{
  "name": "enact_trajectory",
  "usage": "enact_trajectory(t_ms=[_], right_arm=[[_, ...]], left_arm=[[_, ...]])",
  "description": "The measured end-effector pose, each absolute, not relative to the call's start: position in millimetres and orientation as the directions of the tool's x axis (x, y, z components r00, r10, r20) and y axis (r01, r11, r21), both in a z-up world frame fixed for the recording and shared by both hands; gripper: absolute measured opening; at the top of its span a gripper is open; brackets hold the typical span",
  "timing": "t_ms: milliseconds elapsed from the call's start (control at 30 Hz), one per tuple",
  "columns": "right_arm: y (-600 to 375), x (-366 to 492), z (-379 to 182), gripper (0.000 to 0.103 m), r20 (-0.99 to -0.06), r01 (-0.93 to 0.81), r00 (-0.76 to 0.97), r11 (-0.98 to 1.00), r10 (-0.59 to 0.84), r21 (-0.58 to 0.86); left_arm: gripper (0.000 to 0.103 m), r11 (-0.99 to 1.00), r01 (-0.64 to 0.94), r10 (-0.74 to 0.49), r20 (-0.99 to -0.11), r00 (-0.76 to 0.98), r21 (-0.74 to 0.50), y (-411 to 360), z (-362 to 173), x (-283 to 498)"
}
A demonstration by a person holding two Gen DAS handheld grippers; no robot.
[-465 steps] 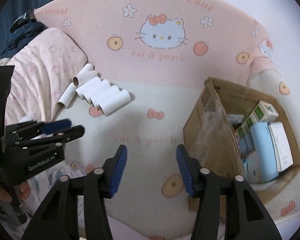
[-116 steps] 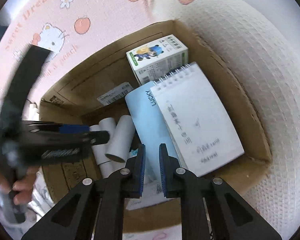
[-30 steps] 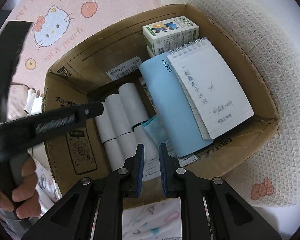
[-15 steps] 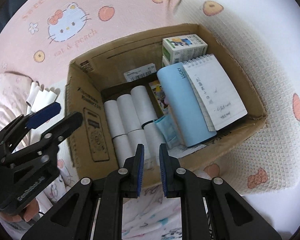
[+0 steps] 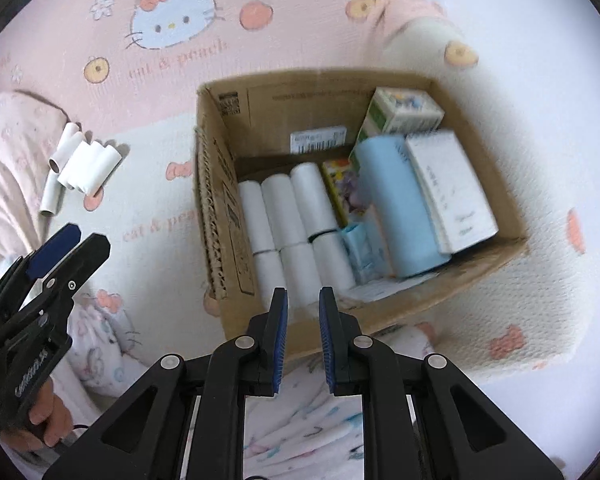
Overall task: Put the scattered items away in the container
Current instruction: 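Move both tools back from the box to the row of white tubes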
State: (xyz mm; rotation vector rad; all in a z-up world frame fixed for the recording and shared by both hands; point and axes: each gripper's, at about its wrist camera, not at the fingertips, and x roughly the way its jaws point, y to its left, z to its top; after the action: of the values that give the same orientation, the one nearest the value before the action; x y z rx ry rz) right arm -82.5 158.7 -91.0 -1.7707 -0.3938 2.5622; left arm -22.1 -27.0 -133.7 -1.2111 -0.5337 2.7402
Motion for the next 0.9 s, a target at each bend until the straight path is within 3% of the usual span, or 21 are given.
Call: enact_trajectory(t_ms=[133,233,367,533,633,700,800,900], right_arm=[[139.5,-62.3,-77.4,0.012,-0.827,0.155,-0.533,-0.94,0.178,-0.303],[127.3,-48.5,-69.0,0.012,-0.776,0.166,-0.619,-0.947,0.118,-0.276],[114.3,-38.4,-70.1,0.013,-0.769,0.228,-0.639,-0.958,-0.014,-0.172],[93.7,-32.7,-91.3,0.013,-0.783,0.246,-0.621,-0.957,-0.034,-0.154],[81.1,-28.4,-104.5,0.013,-0.791,0.262,-0.608,-0.958,-0.067,-0.12],[75.2,-29.8,-113.0,0.013,-0.793,0.26,-0.601,-0.963,-0.099,-0.076],[62.6,-36.3,-125.8,0.013,-0.794,0.282,-0.593,-0.958,-0.136,-0.046],[42.0,-45.2,-138.7,0.013,-0.798,0.324,-0.587,-0.943,-0.138,-0.075]], left_arm=[[0.057,-0.936,0.109,0.186,-0.733,-0.654,-0.335,-46.0,-164.2,-22.4],[0.057,-0.896,0.176,0.209,-0.737,-0.642,-0.408,-71.7,-185.1,-17.6],[0.057,-0.887,0.243,0.162,-0.758,-0.631,-0.392,-96.7,-199.2,-13.3],[0.057,-0.87,0.288,0.123,-0.742,-0.66,-0.4,-129.0,-219.3,-2.2],[0.057,-0.863,0.345,0.036,-0.725,-0.688,-0.37,-149.5,-240.9,7.1],[0.057,-0.818,0.401,0.052,-0.745,-0.665,-0.414,-165.2,-253.0,6.1],[0.057,-0.721,0.422,0.106,-0.689,-0.717,-0.55,-189.4,-256.3,6.7],[0.057,-0.719,0.426,0.069,-0.667,-0.742,-0.549,-200.6,-253.7,2.1]])
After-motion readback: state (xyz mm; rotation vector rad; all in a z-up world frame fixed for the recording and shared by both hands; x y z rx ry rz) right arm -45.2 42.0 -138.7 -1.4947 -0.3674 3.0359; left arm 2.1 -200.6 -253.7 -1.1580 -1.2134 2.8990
